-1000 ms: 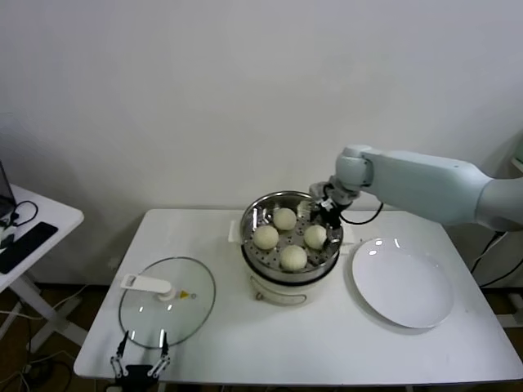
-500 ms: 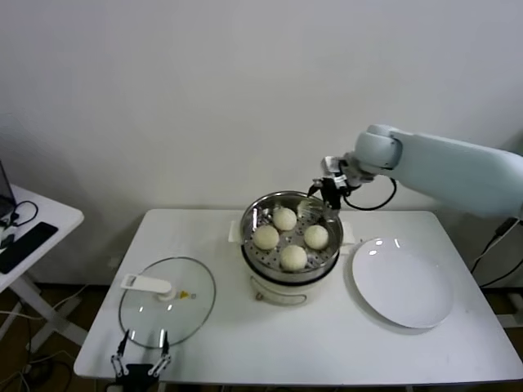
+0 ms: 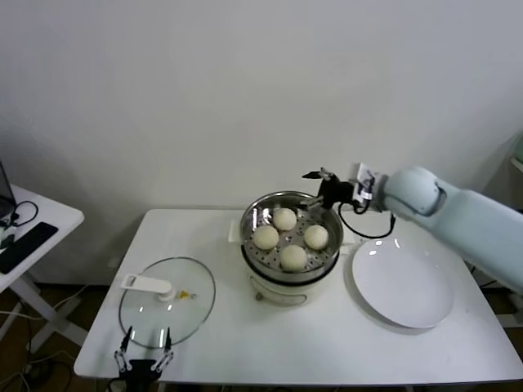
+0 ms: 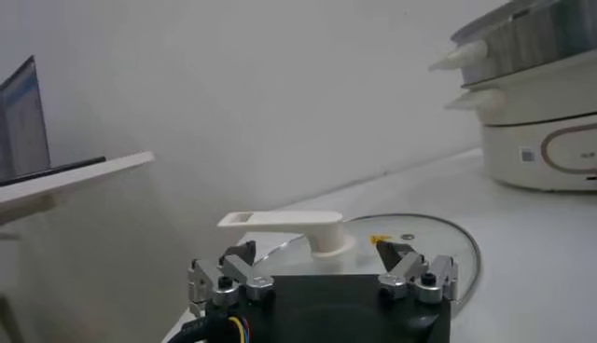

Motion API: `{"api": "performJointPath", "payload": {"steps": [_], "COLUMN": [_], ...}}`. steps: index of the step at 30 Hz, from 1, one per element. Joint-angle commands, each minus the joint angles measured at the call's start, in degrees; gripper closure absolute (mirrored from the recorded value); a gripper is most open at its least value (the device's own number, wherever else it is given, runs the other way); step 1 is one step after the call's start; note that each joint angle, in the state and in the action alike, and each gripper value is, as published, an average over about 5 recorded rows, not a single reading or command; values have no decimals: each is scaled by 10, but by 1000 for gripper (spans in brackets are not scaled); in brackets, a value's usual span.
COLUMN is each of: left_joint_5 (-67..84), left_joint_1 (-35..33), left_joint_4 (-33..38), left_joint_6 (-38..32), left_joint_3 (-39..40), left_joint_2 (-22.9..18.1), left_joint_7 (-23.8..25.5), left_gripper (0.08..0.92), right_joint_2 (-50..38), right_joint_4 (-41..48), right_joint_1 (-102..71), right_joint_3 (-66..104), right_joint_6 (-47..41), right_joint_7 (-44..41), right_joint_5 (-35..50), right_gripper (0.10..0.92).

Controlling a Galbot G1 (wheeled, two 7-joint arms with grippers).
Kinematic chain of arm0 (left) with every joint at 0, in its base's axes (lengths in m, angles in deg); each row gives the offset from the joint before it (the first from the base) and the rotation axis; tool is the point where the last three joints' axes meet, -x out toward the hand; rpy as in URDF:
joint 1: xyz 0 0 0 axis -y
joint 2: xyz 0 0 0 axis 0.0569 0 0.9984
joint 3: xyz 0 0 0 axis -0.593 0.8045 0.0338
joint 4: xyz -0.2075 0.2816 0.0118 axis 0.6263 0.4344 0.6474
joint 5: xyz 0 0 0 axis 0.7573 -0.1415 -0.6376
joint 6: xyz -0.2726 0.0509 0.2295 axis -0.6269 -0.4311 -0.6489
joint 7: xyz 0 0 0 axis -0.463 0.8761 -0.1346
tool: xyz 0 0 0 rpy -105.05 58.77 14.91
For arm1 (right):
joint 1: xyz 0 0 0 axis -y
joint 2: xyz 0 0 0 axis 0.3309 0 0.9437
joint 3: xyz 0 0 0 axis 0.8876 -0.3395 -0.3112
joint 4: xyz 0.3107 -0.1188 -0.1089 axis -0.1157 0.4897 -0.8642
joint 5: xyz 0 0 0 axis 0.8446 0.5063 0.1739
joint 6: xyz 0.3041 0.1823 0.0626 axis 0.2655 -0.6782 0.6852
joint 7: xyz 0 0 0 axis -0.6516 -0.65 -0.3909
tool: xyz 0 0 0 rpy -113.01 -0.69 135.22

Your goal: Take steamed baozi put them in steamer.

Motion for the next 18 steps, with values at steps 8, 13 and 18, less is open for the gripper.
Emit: {"api": "performJointPath", "payload": {"steps": [8, 13, 18], "left_joint_5": [13, 15, 17], "left_joint_1": [5, 3, 2], "left_joint_4": [-2, 0, 4], "left_joint_6": [-3, -4, -4], "left_joint_3": [2, 3, 4], "left_joint_2": [3, 4, 3], "left_joint_7": [1, 1, 1], "left_gripper": [177, 177, 177], "right_joint_2": [119, 236, 335], "right_joint_4": [-202, -209, -206], "right_joint_1": [-787, -903, -968], "right_joint_3": [665, 740, 753], "right_joint_6": [148, 229, 309], "right_joint_7": [169, 146, 124], "right_joint_5": [-116, -174, -185], "right_gripper": [203, 203, 203]}}
